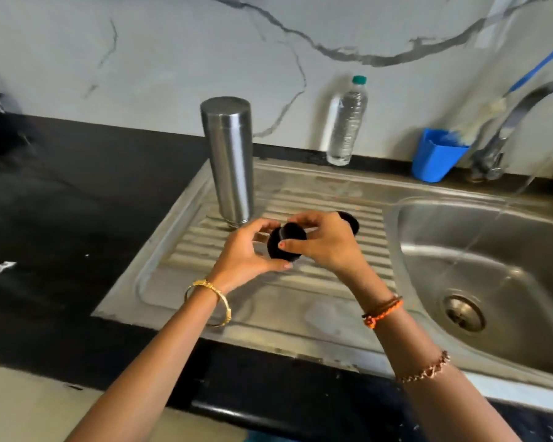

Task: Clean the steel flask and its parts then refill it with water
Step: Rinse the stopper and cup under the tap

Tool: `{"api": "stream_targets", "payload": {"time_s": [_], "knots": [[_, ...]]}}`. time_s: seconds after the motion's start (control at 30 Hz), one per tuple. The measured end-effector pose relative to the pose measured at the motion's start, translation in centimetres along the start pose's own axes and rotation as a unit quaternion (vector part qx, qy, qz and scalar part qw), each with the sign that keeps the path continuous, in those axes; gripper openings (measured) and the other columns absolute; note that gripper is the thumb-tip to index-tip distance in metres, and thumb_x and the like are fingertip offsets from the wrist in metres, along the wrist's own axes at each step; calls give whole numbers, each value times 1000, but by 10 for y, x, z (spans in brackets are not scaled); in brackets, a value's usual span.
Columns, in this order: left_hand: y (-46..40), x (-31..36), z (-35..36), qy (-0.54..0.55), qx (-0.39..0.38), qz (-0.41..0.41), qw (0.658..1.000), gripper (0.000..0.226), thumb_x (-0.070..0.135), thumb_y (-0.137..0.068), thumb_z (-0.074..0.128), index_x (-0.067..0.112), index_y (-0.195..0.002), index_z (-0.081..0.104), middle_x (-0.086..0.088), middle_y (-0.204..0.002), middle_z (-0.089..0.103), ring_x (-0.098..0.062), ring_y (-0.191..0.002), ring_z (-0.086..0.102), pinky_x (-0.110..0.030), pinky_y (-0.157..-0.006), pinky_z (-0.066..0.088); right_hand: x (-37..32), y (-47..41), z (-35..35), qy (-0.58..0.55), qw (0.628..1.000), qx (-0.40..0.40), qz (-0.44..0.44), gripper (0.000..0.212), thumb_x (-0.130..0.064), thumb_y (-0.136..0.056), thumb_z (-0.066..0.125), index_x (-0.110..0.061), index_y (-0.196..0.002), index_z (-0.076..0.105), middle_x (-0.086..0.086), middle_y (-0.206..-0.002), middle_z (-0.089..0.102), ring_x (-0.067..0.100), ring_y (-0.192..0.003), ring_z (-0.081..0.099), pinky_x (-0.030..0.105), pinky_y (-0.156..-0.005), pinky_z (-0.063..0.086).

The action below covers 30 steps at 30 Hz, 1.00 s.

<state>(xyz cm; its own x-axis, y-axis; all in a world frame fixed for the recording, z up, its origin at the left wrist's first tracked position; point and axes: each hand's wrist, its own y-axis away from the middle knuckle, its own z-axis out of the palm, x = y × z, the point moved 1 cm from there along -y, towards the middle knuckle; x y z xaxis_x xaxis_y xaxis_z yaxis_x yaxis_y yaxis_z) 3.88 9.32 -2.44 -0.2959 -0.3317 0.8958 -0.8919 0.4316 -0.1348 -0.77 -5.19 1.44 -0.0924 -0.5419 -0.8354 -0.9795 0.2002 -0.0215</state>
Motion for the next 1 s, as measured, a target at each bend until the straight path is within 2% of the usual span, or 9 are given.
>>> {"api": "stream_targets", "payload": {"time_s": [0.1,0.23,0.37,0.47,0.7,0.8,0.9,0.97,1.0], "knots": [[-9,-22,-6,-24,35,-21,999,66,10,-51,90,12,-111,62,3,-104,65,-16,-101,59,-23,-87,47,0,-14,25,4,1000,20,21,40,-10,-66,82,-7,-104,67,6,-103,69,19,-95,65,32,-89,50],[-30,-29,5,-31,79,-30,996,61,10,-50,89,9,-106,65,-3,-103,67,-21,-99,61,-30,-86,47,4,-38,32,61,996,52,27,41,-10,-68,80,-6,-107,67,9,-105,69,22,-98,65,36,-91,50],[-47,-27,24,-62,124,-82,987,57,12,-59,86,8,-111,62,-9,-112,64,-24,-105,59,-25,-83,41,9,-60,30,162,986,34,-4,36,-9,-73,75,-6,-108,66,13,-101,70,27,-96,64,39,-88,48],[-55,-27,36,-64,143,-109,982,51,11,-65,81,7,-110,60,-11,-111,64,-26,-105,58,-23,-78,40,15,-71,30,206,978,28,-25,38,-8,-74,73,-8,-111,65,12,-101,69,27,-96,62,37,-87,48],[-62,-20,46,-56,148,-123,980,50,9,-70,78,4,-116,56,-12,-114,63,-27,-111,55,-27,-85,41,28,-82,22,223,973,32,-45,47,-12,-76,73,-9,-121,59,11,-119,63,26,-109,58,34,-93,46],[-58,-16,49,-45,154,-109,981,57,8,-71,77,3,-121,50,-13,-121,58,-27,-116,51,-23,-86,36,32,-79,16,226,972,35,-60,55,-19,-75,75,-10,-126,56,8,-125,60,23,-119,51,26,-97,37],[-49,-7,53,-44,166,-82,982,73,7,-71,78,3,-132,38,-13,-134,46,-29,-121,46,-22,-91,32,35,-68,-1,176,974,108,-88,50,-21,-76,75,-10,-122,59,6,-120,62,20,-117,49,25,-96,35],[-42,-2,56,-42,191,-33,980,75,5,-68,78,5,-130,38,-9,-131,41,-35,-113,52,-37,-94,42,40,-60,-18,140,970,179,-86,41,-19,-78,73,-11,-117,62,5,-114,65,16,-108,52,30,-95,39],[-39,0,59,-37,201,4,979,71,3,-66,78,5,-127,40,-5,-125,39,-36,-106,55,-43,-89,47,45,-56,-26,122,969,202,-75,39,-17,-78,72,-12,-116,63,4,-112,65,14,-105,52,30,-93,41]]}}
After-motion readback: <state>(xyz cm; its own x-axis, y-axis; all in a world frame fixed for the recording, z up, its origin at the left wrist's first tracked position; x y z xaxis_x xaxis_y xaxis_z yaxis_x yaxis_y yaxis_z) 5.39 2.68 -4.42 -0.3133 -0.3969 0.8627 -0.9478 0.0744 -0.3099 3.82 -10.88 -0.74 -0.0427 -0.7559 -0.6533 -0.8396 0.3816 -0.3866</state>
